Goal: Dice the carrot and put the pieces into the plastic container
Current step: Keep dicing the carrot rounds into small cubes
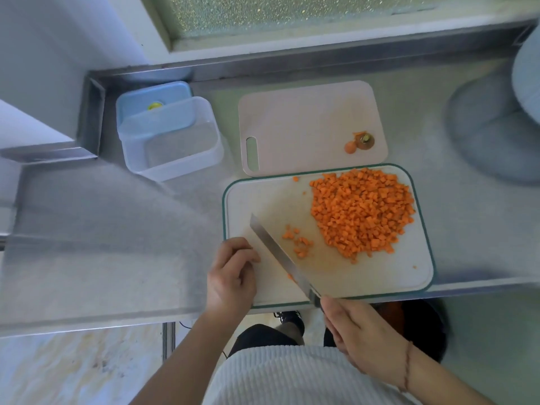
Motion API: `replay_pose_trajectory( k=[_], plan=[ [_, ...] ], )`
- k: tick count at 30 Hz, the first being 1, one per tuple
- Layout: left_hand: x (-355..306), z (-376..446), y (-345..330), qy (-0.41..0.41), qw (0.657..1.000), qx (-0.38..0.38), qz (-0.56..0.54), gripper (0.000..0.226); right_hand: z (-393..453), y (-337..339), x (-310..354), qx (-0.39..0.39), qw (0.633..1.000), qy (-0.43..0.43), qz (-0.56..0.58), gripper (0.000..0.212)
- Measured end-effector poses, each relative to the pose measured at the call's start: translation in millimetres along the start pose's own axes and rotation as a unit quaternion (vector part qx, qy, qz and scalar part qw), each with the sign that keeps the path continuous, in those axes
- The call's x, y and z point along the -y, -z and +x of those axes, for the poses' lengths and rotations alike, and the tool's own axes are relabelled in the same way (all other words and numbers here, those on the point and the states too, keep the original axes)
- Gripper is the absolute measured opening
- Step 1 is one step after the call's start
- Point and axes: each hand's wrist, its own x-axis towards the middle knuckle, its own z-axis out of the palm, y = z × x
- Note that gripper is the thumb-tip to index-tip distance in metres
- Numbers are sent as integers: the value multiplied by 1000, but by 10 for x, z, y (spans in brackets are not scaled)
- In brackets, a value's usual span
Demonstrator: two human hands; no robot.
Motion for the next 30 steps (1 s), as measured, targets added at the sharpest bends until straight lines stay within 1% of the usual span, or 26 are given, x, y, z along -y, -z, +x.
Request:
replay_pose_trajectory(
  k=[2,4,7,10,12,14,15,16,17,18,19,20,21,22,24,25,26,28,30],
  plan=[
    [18,-32,21,32,999,-7,7,31,35,-16,-44,14,1000,-3,2,51],
    [22,-52,17,19,1000,5,9,31,62,79,-21,20,999,-27,25,50],
    [-4,-51,-14,2,999,27,21,28,91,327,40,2,993,-87,77,48],
    [-45,-23,-62,-9,998,41,38,29,133,544,55,-18,988,-103,110,49],
    [-87,31,-80,-18,998,44,40,29,159,619,117,3,985,-109,132,51],
    [-172,107,-71,-31,999,23,33,27,131,653,179,23,984,-115,135,52],
    [-242,164,-47,-38,999,-1,29,25,101,673,205,22,988,-104,109,54],
    [-327,239,-7,-42,998,-31,24,22,76,705,196,3,997,-66,46,58],
    [-418,324,42,-46,997,-60,18,18,50,747,183,-22,998,-14,-62,61],
    [-503,415,95,-60,995,-83,15,15,27,801,170,-40,983,35,-174,57],
    [-586,508,141,-87,992,-86,17,13,7,856,160,-52,959,65,-272,53],
    [-659,592,174,-122,990,-61,23,11,-11,903,171,-61,931,78,-351,49],
    [-714,664,185,-155,987,-10,35,9,-18,951,191,-68,905,84,-412,48],
    [-749,719,161,-174,981,59,59,5,-16,982,218,-68,882,93,-457,49],
    [-779,791,52,-160,959,192,136,15,3,1041,265,-50,842,110,-525,54],
    [-772,804,-28,-138,947,239,167,22,7,1072,302,-38,831,120,-542,55],
    [-756,808,-111,-119,936,271,189,28,19,1097,327,-25,821,126,-556,57],
    [-742,828,-259,-96,921,305,222,35,42,1134,343,-2,801,131,-584,58],
    [-728,848,-362,-88,915,309,246,40,31,1149,361,11,781,145,-607,56]
  ],
)
